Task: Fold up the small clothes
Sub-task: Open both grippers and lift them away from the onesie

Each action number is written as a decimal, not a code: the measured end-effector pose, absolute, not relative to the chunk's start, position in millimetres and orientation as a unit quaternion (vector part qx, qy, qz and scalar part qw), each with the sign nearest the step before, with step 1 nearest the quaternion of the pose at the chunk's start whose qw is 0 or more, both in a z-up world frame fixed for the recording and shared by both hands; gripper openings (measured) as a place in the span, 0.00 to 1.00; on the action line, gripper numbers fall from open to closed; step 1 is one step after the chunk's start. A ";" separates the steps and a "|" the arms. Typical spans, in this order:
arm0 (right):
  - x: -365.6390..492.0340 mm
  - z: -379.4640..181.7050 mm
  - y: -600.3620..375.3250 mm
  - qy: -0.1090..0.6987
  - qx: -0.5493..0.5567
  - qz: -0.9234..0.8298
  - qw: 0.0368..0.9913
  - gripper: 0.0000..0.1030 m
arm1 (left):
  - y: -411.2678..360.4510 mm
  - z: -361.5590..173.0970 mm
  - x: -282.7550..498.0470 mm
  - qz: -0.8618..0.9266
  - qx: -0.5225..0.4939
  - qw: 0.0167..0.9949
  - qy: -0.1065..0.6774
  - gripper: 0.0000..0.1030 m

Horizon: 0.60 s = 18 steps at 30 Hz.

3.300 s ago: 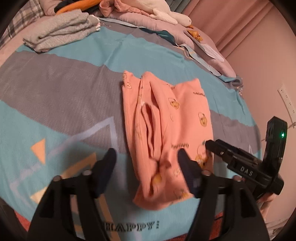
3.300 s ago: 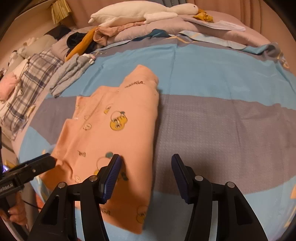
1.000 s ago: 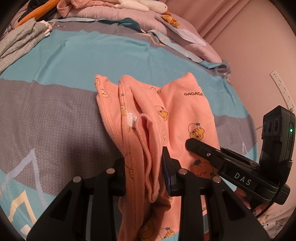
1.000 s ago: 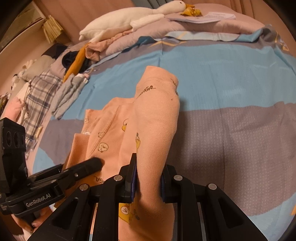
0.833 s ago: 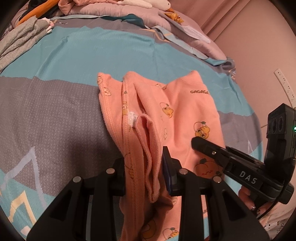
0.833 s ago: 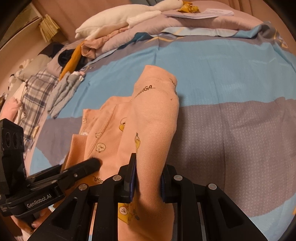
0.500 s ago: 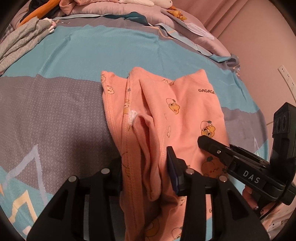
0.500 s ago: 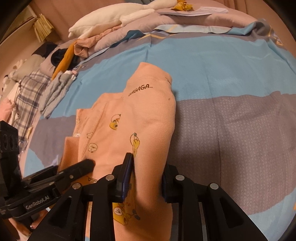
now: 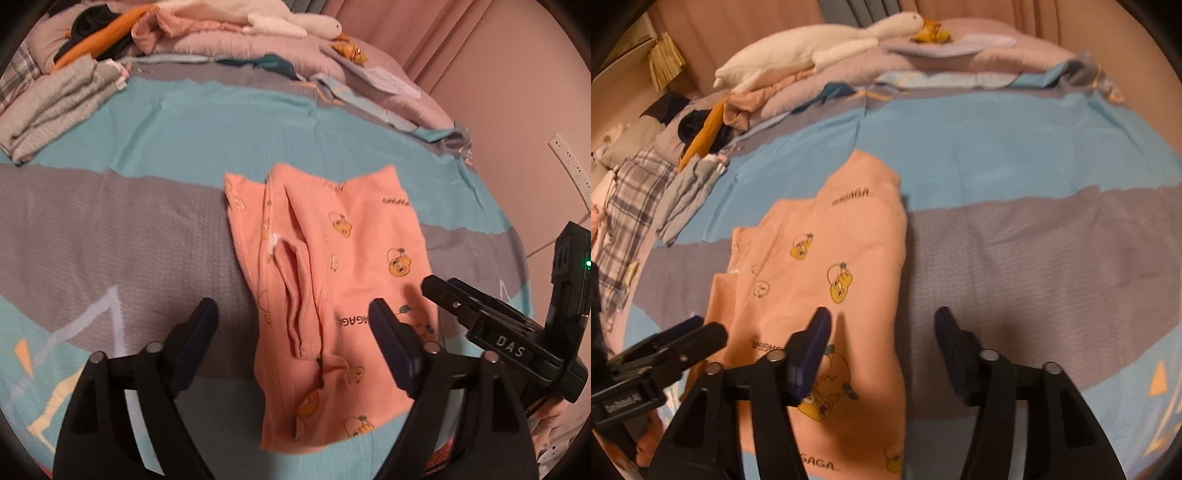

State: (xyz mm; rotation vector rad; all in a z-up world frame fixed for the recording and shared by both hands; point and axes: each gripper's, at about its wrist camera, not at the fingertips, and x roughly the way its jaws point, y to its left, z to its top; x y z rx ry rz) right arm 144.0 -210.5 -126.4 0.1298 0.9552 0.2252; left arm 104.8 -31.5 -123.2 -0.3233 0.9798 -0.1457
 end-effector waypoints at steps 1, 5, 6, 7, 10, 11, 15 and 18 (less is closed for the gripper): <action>141.0 -120.8 -211.5 0.451 0.063 0.108 0.884 0.65 | -29.2 -116.9 101.0 -0.069 -0.156 0.871 0.460 0.86; 128.8 -100.8 -212.6 0.416 0.058 0.112 0.900 0.79 | -23.0 -97.0 90.0 -0.067 -0.160 0.882 0.437 0.96; 125.2 -95.7 -212.3 0.407 0.055 0.113 0.905 0.83 | -21.8 -92.3 87.1 -0.065 -0.161 0.885 0.432 0.97; 121.2 -89.7 -212.1 0.396 0.051 0.113 0.910 0.86 | -19.5 -85.1 82.1 -0.063 -0.162 0.889 0.424 0.99; 112.0 -76.0 -208.7 0.369 0.044 0.107 0.922 0.92 | -13.6 -67.9 70.4 -0.071 -0.174 0.895 0.405 0.99; 108.7 -71.8 -206.6 0.361 0.042 0.110 0.925 0.92 | -12.7 -63.2 68.2 -0.074 -0.177 0.896 0.400 1.00; 98.8 -62.5 -201.4 0.341 0.037 0.117 0.932 0.99 | -11.3 -47.5 56.2 -0.073 -0.170 0.905 0.384 1.00; 93.1 -60.8 -196.5 0.336 0.029 0.120 0.934 0.99 | -11.2 -42.5 48.7 -0.063 -0.154 0.911 0.378 1.00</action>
